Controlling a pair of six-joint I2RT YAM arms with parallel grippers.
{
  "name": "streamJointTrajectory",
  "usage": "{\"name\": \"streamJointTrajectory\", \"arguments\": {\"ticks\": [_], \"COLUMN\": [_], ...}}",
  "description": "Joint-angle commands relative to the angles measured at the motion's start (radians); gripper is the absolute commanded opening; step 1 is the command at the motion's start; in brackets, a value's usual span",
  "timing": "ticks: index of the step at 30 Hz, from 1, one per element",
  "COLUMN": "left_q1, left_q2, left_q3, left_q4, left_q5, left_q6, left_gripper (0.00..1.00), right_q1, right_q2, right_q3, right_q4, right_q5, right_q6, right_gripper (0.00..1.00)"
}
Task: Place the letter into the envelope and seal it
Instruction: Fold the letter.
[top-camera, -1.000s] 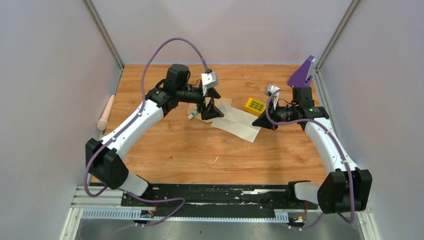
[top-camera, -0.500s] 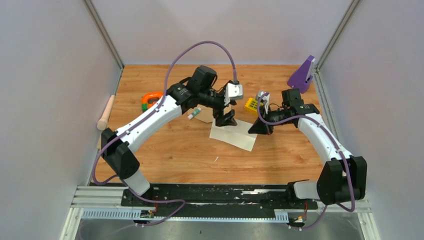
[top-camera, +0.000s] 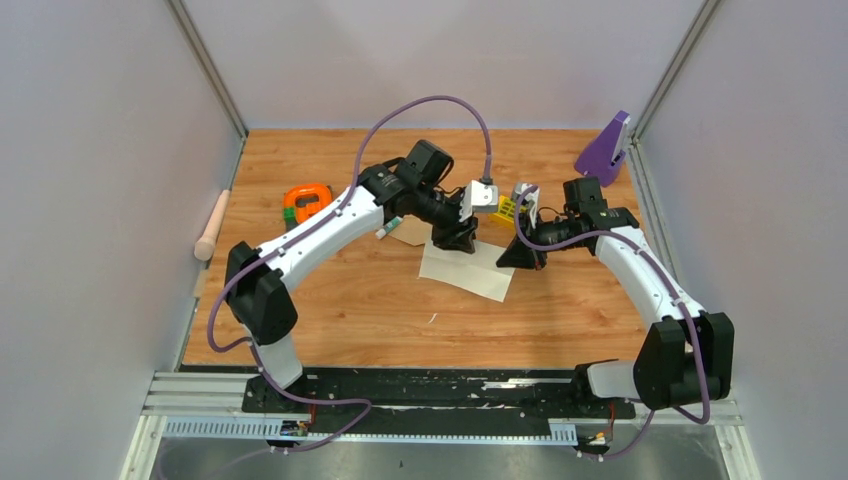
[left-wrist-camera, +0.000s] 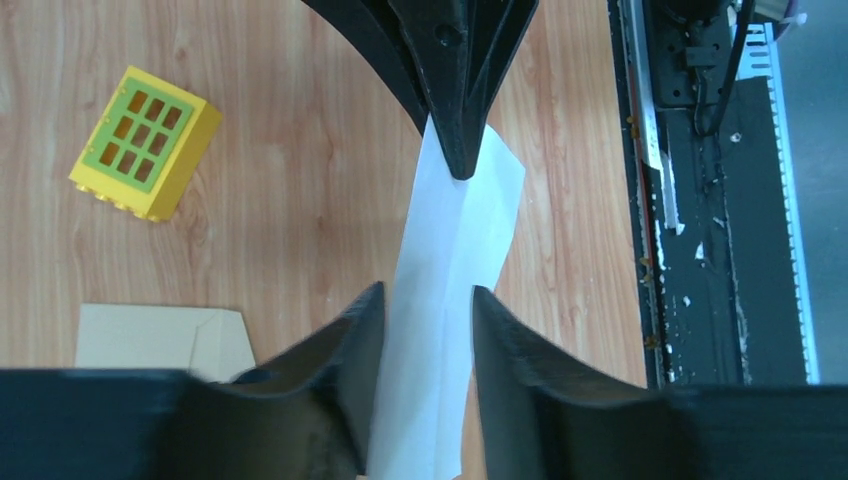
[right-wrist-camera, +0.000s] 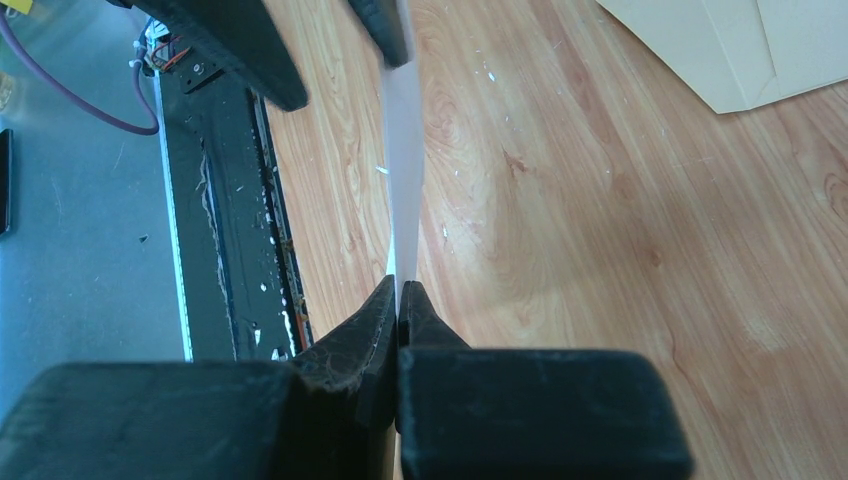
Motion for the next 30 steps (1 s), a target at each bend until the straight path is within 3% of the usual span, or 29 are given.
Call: {"name": "streamJointTrajectory", "arguments": {"ticks": [1,4,8,18,30], "left_q1": [-0.014,-0.018,-0.018,-0.018,0.004], "left_q2": [0.015,0.028,0.025,-0.007,-0.092], "left_q3": [0.056,0.073,0.073,0.049,-0.022], "left_q4": [-0.016,-0.036,-0.065,-0.132,-0.128], "left_q5": [0.025,0.017,0.0,-0.07,-0.137], "left_q6": [-0.002,0.01,0.038,0.117,0.171], "left_gripper": [0.39,0.23,0.14,0.17,0.12], "right_q1": [0.005,0.006,0.006,0.005,0.003], "right_q2": [-0.025,-0.025,-0.029,-0.037,-0.047], "right_q3": [0.028,0.026,0.026,0.026,0.026], "right_q4": [-0.001,-0.002,-0.001,-0.001,0.0], "right_q5": [-0.013,-0.009,-0.008,0.004,0.012], "right_q6": [-0.031,-0.034,-0.035,-0.039,-0.041], "right_gripper": [0.0,0.0,0.0,0.0,0.0]}}
